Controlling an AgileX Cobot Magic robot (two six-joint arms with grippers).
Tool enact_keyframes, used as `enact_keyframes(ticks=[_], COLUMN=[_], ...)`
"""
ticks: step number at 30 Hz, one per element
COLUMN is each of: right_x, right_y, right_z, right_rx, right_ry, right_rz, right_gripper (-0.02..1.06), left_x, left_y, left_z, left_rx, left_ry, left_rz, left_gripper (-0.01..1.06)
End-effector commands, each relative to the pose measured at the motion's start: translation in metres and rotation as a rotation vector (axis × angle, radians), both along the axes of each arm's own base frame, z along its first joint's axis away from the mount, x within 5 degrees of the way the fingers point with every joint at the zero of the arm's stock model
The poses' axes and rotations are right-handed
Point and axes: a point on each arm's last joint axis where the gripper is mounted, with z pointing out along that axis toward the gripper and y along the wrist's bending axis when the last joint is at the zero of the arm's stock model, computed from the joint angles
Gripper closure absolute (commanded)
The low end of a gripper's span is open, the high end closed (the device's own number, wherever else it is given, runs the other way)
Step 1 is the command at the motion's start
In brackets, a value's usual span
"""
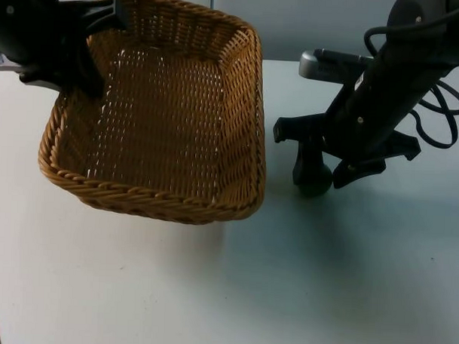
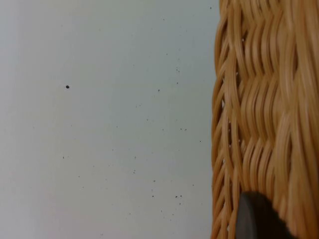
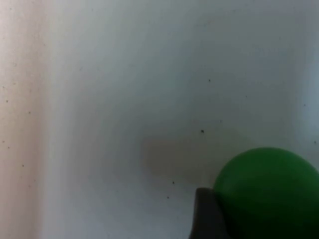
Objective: Pick up the basket with the left hand and place the ball into the basket with the right hand.
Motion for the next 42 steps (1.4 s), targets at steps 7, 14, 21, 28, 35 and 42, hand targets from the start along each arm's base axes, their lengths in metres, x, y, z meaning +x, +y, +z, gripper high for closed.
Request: enact_keyframes(ticks=[7, 14, 21, 28, 35, 42], right_x=[0.005, 0.003, 0.001, -0.003, 0.001, 0.01], right_y=[0.003, 0.003, 0.002, 0.001, 0.001, -0.002], right_z=[0.005, 0.004, 0.003, -0.011, -0.013, 0.012], right_rx=[0.022, 0.018, 0.009, -0.01, -0.009, -0.037], right_ry=[-0.053, -0.04, -0.01, 0.064, 0.025, -0.077], right_rz=[-0.004, -0.002, 0.0, -0.015, -0.01, 0.04], right_gripper=[0.5, 0.5, 0.5, 0.51, 0.95, 1.05], left_x=[0.0, 0.0, 0.0, 0.0, 0.0, 0.0], left_y=[0.0, 0.0, 0.0, 0.0, 0.0, 0.001], left_z=[0.004, 0.004, 0.004, 0.004, 0.004, 0.004], left_rx=[-0.015, -0.015, -0.015, -0.015, -0.015, -0.013], left_ry=[-0.018, -0.018, -0.018, -0.018, -0.018, -0.018], left_rz=[0.019, 0.019, 0.019, 0.019, 0.019, 0.017], left_gripper=[1.05, 1.05, 1.05, 1.05, 1.05, 1.05])
